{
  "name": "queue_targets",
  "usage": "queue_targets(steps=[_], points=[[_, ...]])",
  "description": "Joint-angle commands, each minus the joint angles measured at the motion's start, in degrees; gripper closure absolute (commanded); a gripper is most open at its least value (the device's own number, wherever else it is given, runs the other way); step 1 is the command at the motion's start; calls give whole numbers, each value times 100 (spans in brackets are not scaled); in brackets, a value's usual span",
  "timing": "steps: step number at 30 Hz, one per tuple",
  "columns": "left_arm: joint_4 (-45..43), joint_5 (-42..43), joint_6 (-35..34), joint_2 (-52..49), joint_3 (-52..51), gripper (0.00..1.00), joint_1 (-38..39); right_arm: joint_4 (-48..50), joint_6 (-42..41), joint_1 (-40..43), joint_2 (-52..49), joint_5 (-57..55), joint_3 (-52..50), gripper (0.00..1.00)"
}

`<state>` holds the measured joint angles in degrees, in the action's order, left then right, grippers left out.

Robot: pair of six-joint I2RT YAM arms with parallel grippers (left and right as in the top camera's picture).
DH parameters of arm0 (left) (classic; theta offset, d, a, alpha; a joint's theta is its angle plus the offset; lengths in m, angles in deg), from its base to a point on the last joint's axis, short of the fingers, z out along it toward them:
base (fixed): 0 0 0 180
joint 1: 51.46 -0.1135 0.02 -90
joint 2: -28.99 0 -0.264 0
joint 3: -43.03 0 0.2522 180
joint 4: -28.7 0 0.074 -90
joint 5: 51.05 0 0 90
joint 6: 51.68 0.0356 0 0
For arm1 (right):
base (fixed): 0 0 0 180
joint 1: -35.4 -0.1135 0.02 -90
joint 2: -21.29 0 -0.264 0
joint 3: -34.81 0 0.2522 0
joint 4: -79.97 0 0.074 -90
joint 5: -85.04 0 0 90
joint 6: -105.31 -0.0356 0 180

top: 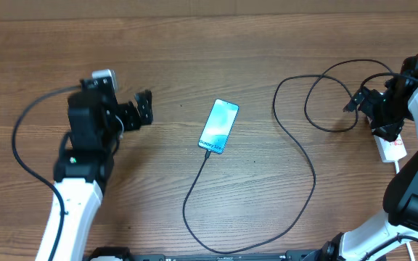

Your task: Plug charger to phone and switch on socket

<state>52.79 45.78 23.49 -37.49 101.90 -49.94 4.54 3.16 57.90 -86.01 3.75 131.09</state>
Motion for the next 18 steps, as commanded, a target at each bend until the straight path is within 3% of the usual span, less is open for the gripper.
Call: queue_targets(steps=[1,9,18], points=[[-654,221,85,350,-767,0,37,7,22,0,133,-7,42,0],[-2229,221,114,1003,-2326,0,35,7,22,0,133,-7,42,0],[-2433,22,116,1635,-3270,0,37,7,22,0,133,-7,42,0]])
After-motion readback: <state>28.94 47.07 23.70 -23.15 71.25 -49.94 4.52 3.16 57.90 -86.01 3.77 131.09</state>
